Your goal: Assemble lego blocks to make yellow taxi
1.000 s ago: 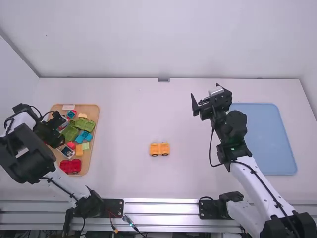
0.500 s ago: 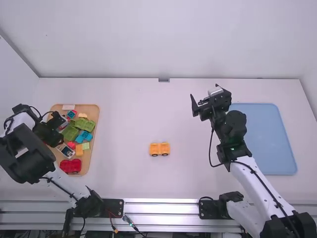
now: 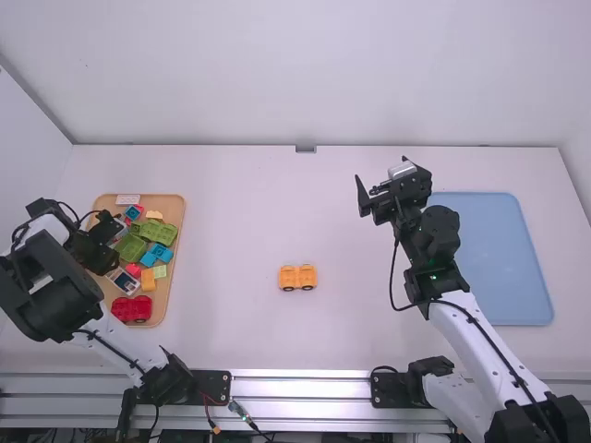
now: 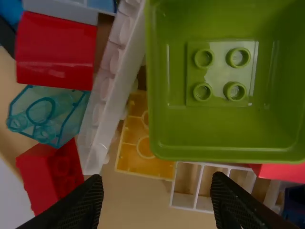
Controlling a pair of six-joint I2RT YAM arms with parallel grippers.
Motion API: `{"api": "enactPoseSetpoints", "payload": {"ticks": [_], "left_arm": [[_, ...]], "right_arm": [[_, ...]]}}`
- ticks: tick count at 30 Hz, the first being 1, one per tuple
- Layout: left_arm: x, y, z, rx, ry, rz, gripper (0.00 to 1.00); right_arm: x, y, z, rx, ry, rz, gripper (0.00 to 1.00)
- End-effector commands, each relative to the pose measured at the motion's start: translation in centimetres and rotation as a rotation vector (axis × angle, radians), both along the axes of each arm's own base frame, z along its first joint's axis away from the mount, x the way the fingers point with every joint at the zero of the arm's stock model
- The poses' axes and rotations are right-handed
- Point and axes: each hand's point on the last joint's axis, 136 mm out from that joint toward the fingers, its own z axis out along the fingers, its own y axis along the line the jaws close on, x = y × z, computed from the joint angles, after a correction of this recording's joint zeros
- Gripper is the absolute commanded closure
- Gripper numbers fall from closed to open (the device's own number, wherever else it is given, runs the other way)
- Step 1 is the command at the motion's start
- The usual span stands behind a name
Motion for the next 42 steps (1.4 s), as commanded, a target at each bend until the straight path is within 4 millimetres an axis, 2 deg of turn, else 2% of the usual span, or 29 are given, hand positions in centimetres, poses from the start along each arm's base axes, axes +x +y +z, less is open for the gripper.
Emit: {"api": "enactPoseSetpoints", "payload": {"ticks": [1, 9, 19, 29, 42], "left_arm": [[-0.6, 0.0, -1.0, -0.019, 0.020, 0.017, 0.41], [-0.5, 0.3, -1.2, -0.039, -0.007, 0.031, 0.44], [-0.1, 0.0, -2.6, -0.058, 0.001, 0.022, 0.45], [0.6, -0.1, -2.0, -0.076, -0.032, 0.015, 0.46], [0.7, 0.0, -1.6, -0.081, -0.029, 0.016, 0.55]], "right_arm": [[0.2, 0.4, 1.9, 0.015, -0.037, 0.010, 0.01], [0.2, 0.3, 1.9, 0.015, -0.037, 0.007, 0.01], [0.2, 0.3, 1.9, 0.015, -0.038, 0.007, 0.01], [0.2, 0.3, 2.1, 0.017, -0.043, 0.008, 0.01], [0.0, 0.8, 2.0, 0.016, -0.041, 0.022, 0.01]]}}
